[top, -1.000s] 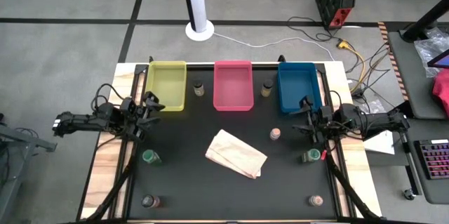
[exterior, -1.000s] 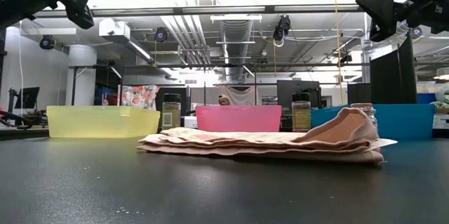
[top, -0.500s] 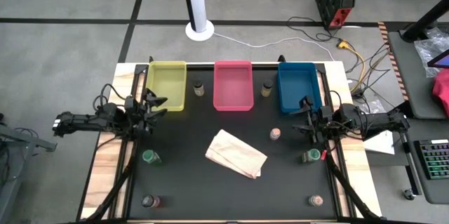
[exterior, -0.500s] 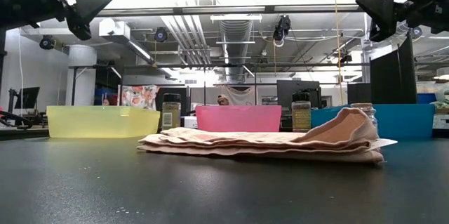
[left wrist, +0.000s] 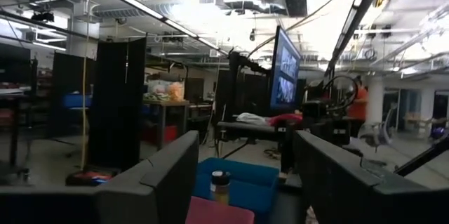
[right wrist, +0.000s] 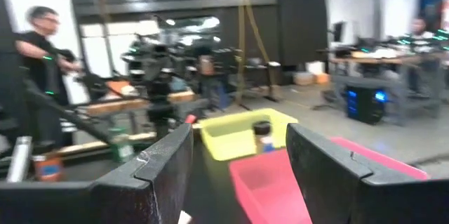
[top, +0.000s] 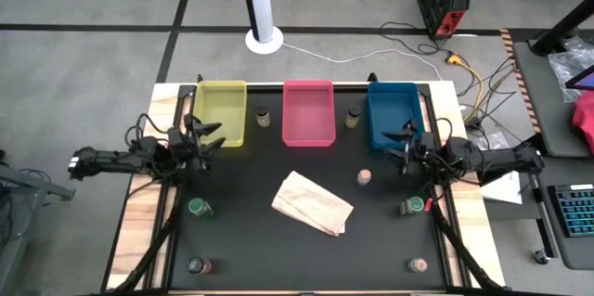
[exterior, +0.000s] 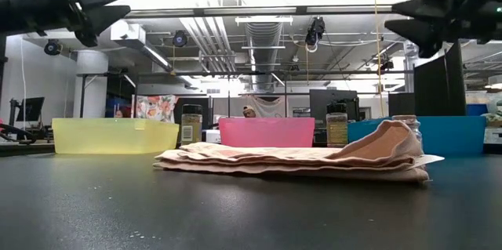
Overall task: Sort spices by type
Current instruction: Put the top right black seasoning bottle into the pink bin
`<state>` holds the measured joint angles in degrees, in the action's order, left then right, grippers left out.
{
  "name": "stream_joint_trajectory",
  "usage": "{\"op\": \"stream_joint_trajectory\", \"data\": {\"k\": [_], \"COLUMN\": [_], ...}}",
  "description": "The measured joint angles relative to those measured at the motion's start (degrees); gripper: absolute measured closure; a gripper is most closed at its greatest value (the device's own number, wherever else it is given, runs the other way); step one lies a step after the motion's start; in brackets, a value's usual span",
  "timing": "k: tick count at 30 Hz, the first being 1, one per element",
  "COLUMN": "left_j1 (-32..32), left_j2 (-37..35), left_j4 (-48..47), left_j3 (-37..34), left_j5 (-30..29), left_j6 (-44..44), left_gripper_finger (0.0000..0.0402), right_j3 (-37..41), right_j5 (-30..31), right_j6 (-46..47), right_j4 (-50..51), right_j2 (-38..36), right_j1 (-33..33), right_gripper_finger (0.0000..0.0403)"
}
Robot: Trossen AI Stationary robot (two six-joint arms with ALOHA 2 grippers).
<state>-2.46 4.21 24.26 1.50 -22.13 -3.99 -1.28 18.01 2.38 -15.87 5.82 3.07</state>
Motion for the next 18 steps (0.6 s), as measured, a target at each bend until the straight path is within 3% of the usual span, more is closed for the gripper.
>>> {"op": "stream_joint_trajectory", "data": {"k": [10, 18], "left_j1": [0.0, 0.0], "left_j2": [5.1, 14.2], "left_j4": [-0.8, -5.9], "left_j3": [4.9, 11.2], "left_j5": [-2.7, -4.1], "left_j6": [-3.1, -2.9], "left_gripper_finger": [0.0184, 0.0184], "right_j3": [-10.8, -28.0], "right_j5": [6.5, 6.7], "right_j6": [2.1, 7.8], "right_j4": [3.7, 24.9], "right_j2": [15.9, 31.8], "right_j1": [0.0, 0.0], "right_gripper_finger": [0.0184, 0.0184]}}
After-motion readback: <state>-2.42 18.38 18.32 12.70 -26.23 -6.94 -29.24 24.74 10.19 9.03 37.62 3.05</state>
